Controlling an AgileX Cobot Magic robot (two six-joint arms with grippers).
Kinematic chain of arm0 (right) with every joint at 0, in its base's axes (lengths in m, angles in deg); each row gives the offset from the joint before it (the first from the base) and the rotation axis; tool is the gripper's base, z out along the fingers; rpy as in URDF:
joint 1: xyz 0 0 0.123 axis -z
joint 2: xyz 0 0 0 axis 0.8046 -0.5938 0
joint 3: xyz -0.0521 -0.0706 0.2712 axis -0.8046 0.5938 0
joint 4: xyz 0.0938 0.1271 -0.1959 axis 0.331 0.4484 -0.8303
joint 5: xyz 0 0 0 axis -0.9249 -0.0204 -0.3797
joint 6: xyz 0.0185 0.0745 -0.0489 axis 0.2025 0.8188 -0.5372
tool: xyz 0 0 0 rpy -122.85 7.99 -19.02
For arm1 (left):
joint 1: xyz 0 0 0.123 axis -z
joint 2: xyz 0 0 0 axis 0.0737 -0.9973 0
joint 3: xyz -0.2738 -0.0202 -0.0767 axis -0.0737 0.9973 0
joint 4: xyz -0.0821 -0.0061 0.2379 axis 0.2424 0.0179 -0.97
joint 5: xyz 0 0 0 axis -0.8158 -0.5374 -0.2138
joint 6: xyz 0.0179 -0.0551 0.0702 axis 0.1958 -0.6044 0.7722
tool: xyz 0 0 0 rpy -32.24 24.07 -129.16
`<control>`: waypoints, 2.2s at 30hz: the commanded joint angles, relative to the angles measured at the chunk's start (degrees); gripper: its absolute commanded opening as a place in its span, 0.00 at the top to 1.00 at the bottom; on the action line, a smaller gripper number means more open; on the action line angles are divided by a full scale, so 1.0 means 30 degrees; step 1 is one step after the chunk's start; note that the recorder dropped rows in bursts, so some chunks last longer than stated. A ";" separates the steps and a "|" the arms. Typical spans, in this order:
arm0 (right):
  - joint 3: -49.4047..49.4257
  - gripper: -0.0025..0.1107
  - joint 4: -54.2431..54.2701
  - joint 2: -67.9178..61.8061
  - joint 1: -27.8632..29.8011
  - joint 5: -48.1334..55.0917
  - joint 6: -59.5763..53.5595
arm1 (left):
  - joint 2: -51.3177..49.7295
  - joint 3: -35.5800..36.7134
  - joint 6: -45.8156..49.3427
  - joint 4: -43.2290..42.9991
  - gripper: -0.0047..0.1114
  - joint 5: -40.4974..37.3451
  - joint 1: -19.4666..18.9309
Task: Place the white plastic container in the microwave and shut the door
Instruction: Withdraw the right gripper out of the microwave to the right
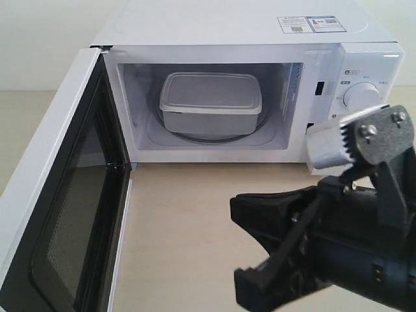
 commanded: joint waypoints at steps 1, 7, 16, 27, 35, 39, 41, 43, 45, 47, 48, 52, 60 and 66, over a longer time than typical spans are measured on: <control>0.0123 0.98 0.1472 0.1972 -0.0037 0.1419 -0.4149 | 0.0057 0.0065 -0.0167 -0.0013 0.92 0.0005 0.0149; 0.0123 0.98 0.1744 0.2110 -0.0005 -0.1326 -0.6084 | 0.0057 0.0065 -0.0167 -0.0013 0.92 0.0005 0.0149; 0.0123 0.98 0.2320 0.2144 -0.0005 -0.3104 -0.7331 | 0.0057 0.0065 -0.0167 -0.0013 0.92 0.0005 0.0149; 0.0123 0.98 0.4311 0.2144 -0.0005 -0.3356 -0.7602 | 0.0057 0.0065 -0.0167 -0.0013 0.92 0.0005 0.0149; 0.0123 0.98 0.5263 0.2144 -0.0005 -0.3327 -0.8437 | 0.0057 0.0065 0.6259 -0.5361 0.92 0.0763 0.0149; 0.0123 0.98 0.5309 0.2144 -0.0005 -0.3327 -0.8525 | 0.0057 0.0065 0.6259 -0.5361 0.92 0.4512 0.0149; 0.0123 0.98 0.5387 0.2144 -0.0005 -0.3327 -0.8519 | 0.0057 0.0065 0.6127 -0.5361 0.92 0.5578 0.0149; 0.0123 0.98 0.5693 0.2144 -0.0005 -0.3327 -0.8519 | 0.0057 0.0065 0.5965 -0.5361 0.92 0.6461 0.0149; 0.0123 0.98 0.6025 0.2144 -0.0005 -0.3327 -0.8519 | 0.0057 0.0065 0.5648 -0.5361 0.92 0.7345 0.0149; 0.0123 0.98 0.6394 0.2144 -0.0005 -0.3327 -0.8519 | 0.0057 0.0065 0.3953 -0.5361 0.92 0.8339 0.0149; 0.0123 0.98 0.6394 0.2144 -0.0005 -0.3327 -0.8519 | 0.0057 0.0065 0.3279 -0.5361 0.92 0.8925 0.0149; 0.0123 0.98 0.6394 0.2144 -0.0005 -0.3327 -0.8519 | 0.0057 0.0065 -0.2129 -0.4358 0.92 1.3531 0.0149; 0.0123 0.98 0.6987 0.2144 -0.0005 -0.3327 -0.8519 | 0.0057 -0.2016 -1.0546 -0.3864 0.92 1.1578 0.0149; 0.0123 0.98 0.7379 0.2144 -0.0005 -0.3327 -0.8519 | 0.0057 -0.4569 -1.1808 -0.3864 0.92 0.4738 0.0149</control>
